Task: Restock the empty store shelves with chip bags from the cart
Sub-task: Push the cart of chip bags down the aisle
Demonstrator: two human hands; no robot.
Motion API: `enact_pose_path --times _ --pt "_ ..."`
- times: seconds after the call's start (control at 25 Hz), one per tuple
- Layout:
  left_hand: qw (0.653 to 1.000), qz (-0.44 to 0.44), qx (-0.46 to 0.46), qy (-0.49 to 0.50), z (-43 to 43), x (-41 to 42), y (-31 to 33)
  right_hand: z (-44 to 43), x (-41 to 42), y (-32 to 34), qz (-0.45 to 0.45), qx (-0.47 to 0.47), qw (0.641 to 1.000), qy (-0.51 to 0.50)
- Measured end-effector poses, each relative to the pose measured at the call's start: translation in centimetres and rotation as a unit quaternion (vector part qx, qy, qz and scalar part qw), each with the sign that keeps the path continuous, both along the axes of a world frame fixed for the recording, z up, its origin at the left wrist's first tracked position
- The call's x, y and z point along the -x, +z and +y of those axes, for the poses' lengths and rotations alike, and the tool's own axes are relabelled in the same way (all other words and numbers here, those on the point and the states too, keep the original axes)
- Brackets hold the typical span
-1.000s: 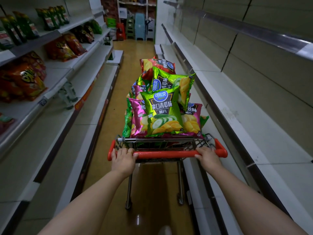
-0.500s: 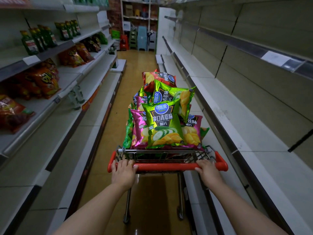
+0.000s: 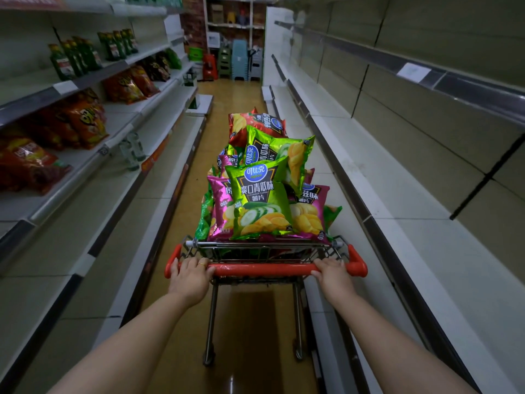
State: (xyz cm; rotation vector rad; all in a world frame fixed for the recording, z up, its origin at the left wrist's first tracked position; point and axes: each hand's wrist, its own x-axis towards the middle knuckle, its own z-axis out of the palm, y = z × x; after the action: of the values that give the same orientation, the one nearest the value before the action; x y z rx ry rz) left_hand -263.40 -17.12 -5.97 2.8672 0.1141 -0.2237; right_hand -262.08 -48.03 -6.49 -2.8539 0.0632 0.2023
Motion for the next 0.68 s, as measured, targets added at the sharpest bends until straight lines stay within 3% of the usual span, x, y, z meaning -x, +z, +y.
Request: enact_pose_path --times 0.68 --pt "0.999 0.038 -0.001 -0.015 -0.4 9.5 1.2 -0.8 9.3 0.4 -0.009 0.034 0.999 0.037"
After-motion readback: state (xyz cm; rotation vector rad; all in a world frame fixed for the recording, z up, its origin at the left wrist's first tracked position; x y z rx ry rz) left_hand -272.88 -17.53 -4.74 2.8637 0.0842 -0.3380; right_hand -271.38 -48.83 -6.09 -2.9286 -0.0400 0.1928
